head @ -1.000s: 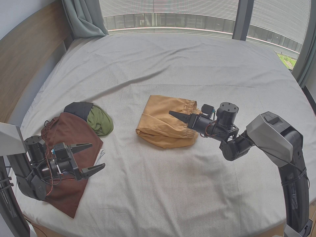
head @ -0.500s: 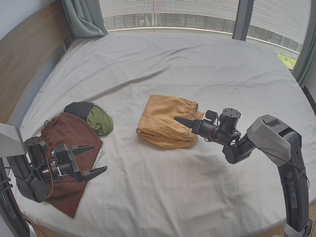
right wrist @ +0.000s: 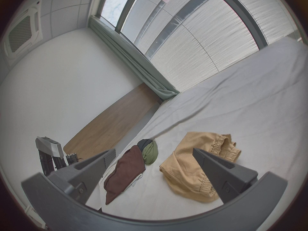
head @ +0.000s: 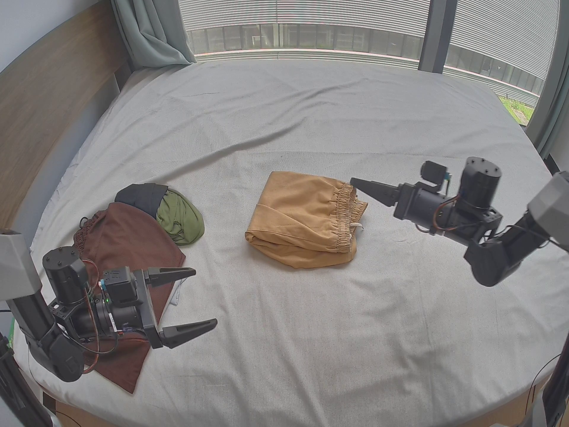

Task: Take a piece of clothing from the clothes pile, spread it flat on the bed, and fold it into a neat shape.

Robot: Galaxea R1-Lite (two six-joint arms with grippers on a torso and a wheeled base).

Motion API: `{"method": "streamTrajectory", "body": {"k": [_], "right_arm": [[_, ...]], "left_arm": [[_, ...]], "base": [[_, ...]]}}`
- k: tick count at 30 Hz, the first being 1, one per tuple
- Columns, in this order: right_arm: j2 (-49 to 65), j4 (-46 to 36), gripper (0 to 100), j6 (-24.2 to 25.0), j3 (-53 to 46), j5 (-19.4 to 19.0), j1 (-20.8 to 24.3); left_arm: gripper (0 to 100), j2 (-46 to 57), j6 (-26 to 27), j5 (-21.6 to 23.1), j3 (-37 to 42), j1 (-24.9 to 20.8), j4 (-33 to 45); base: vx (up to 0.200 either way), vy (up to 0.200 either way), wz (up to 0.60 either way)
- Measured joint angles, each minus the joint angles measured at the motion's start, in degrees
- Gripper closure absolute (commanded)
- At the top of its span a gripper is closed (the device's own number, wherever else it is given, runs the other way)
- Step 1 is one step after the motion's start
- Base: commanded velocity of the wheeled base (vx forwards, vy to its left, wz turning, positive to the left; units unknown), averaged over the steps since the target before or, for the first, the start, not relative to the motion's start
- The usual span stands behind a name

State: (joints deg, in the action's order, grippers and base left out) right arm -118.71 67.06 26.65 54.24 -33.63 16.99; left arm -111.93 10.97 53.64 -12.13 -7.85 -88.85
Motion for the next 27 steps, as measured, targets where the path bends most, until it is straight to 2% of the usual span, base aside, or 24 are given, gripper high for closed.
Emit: {"method": "streamTrajectory", "body": {"k": [10, 17, 21, 27], "right_arm": [[27.2, -1.6, 0, -8.4, -21.9, 0.3, -6.0], [46.5, -3.6, 0, -10.6, -34.4, 0.0, -9.6], [58.3, -9.0, 0, -11.2, -39.7, -0.1, -10.4], [75.7, -23.0, 0, -11.9, -44.1, 0.0, -10.9]], "left_arm": [[0, 11.8, -3.4, -1.3, 6.7, -11.0, 0.1], [0, 23.0, -8.1, -7.5, 9.5, -17.6, 0.4], [0, 30.1, -10.1, -12.1, 10.3, -19.6, 2.5], [0, 41.0, -11.7, -17.9, 11.0, -20.2, 10.7]], "base": [[0.0, 0.0, 0.0], [0.0, 0.0, 0.0], [0.0, 0.0, 0.0], [0.0, 0.0, 0.0]]}}
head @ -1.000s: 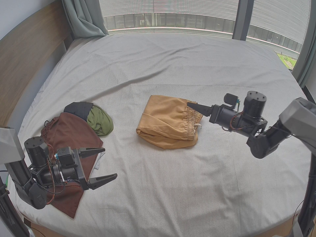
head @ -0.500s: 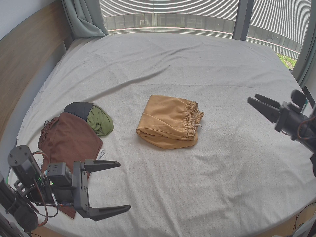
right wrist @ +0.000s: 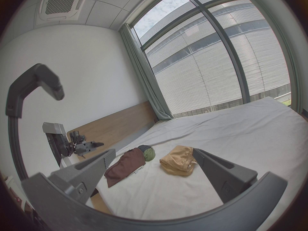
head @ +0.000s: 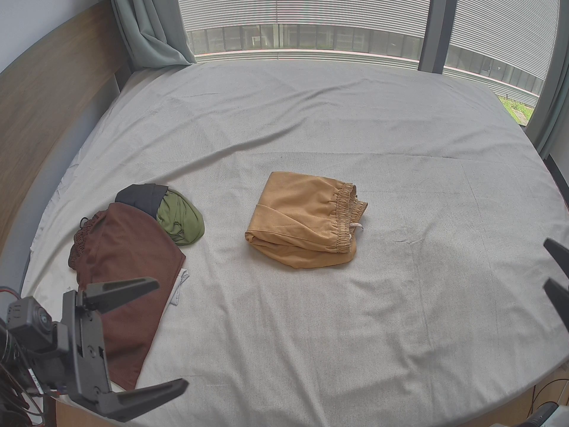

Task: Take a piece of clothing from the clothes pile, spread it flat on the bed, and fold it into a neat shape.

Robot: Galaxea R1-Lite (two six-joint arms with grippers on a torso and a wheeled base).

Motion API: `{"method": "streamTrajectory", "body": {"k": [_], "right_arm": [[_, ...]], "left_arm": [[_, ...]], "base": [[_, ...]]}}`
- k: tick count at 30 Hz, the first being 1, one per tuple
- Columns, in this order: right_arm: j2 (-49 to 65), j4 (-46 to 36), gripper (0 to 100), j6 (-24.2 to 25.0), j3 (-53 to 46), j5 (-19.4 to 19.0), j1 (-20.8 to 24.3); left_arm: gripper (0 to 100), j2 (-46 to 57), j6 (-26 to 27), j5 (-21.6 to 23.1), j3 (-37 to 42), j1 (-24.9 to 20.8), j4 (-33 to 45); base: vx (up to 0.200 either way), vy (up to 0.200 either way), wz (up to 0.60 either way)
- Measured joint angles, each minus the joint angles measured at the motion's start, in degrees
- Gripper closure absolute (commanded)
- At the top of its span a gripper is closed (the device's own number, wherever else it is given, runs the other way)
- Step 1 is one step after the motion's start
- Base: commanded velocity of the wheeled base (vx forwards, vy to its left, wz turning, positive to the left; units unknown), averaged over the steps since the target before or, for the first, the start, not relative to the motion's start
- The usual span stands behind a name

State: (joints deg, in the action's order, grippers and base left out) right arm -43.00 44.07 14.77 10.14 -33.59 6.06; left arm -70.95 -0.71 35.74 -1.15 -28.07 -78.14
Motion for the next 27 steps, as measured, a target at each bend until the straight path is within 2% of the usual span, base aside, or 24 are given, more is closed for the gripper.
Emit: {"method": "streamTrajectory", "body": {"k": [2, 5, 11, 18, 20, 22, 25, 27], "right_arm": [[5.6, -4.9, 0, -0.7, -1.2, 0.8, -0.2], [13.3, -10.9, 0, -2.6, -3.0, 4.1, -0.5], [24.5, -23.5, 0, -7.4, -5.8, 15.5, -1.6], [32.8, -34.6, 0, -11.2, -7.8, 24.5, -3.5], [34.6, -37.0, 0, -12.1, -8.3, 26.5, -4.0], [36.3, -39.1, 0, -12.9, -8.7, 28.2, -4.5], [38.2, -41.1, 0, -13.8, -9.0, 30.0, -5.0], [39.2, -42.1, 0, -14.2, -9.0, 30.7, -5.3]], "left_arm": [[0, 4.0, -0.4, -1.5, 0.1, 0.5, 4.4], [0, 11.1, -1.0, -3.6, 0.2, 2.1, 12.8], [0, 27.4, -1.8, -6.9, 0.2, 7.8, 31.5], [0, 46.8, -1.5, -11.2, -0.1, 17.0, 55.6], [0, 51.9, -1.0, -14.2, 0.0, 19.5, 62.7], [0, 56.6, -0.4, -19.4, 0.1, 21.7, 68.4], [0, 61.7, 0.7, -28.8, 0.1, 24.1, 73.3], [0, 64.1, 1.2, -33.1, 0.1, 25.2, 75.1]], "base": [[0.0, 0.0, 0.0], [0.0, 0.0, 0.0], [0.0, 0.0, 0.0], [0.0, 0.0, 0.0], [0.0, 0.0, 0.0], [0.0, 0.0, 0.0], [0.0, 0.0, 0.0], [0.0, 0.0, 0.0]]}}
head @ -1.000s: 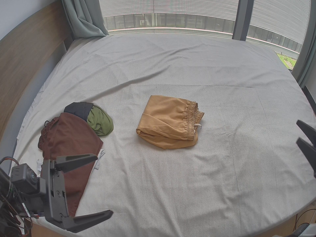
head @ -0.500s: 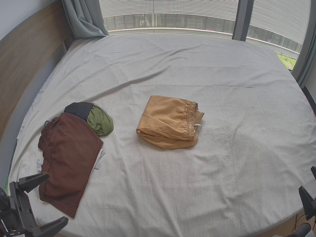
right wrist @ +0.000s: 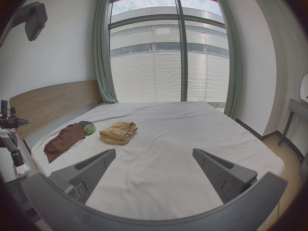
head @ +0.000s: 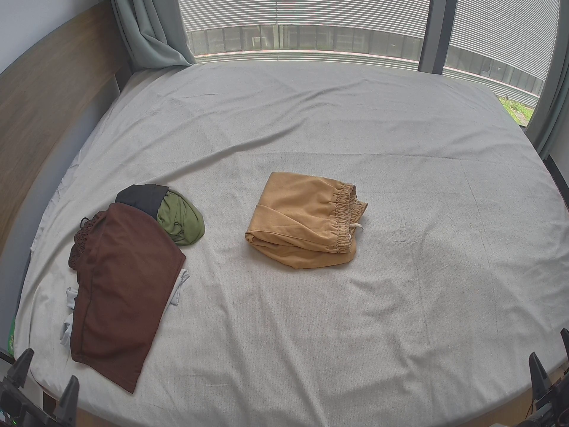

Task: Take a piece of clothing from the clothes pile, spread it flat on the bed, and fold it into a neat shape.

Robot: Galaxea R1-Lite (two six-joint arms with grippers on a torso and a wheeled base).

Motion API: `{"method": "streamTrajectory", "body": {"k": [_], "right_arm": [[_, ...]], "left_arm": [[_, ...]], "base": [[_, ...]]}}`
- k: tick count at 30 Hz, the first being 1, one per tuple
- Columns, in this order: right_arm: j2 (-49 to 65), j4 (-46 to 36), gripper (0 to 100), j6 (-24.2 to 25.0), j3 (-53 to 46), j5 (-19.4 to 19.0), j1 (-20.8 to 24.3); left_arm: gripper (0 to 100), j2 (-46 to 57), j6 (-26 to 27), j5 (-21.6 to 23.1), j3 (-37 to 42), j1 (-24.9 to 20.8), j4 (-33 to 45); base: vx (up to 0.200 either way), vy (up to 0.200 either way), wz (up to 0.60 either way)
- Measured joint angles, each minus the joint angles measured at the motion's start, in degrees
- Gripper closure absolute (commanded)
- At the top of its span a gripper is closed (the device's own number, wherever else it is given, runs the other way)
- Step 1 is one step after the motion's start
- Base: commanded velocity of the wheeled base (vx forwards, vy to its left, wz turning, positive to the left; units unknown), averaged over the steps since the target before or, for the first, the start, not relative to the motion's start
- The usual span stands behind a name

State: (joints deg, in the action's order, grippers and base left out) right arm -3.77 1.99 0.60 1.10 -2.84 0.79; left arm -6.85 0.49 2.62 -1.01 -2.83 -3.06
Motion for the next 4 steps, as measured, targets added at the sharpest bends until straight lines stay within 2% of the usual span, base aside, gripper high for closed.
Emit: {"method": "streamTrajectory", "body": {"k": [2, 4], "right_arm": [[0.8, -0.8, 0, -0.3, -0.1, 0.7, -0.2], [1.6, -1.6, 0, -0.6, -0.1, 1.4, -0.4]], "left_arm": [[0, 1.9, 0.4, -2.4, 0.0, 0.9, 1.1], [0, 3.4, 0.8, -2.8, 0.0, 1.6, 2.2]], "base": [[0.0, 0.0, 0.0], [0.0, 0.0, 0.0]]}}
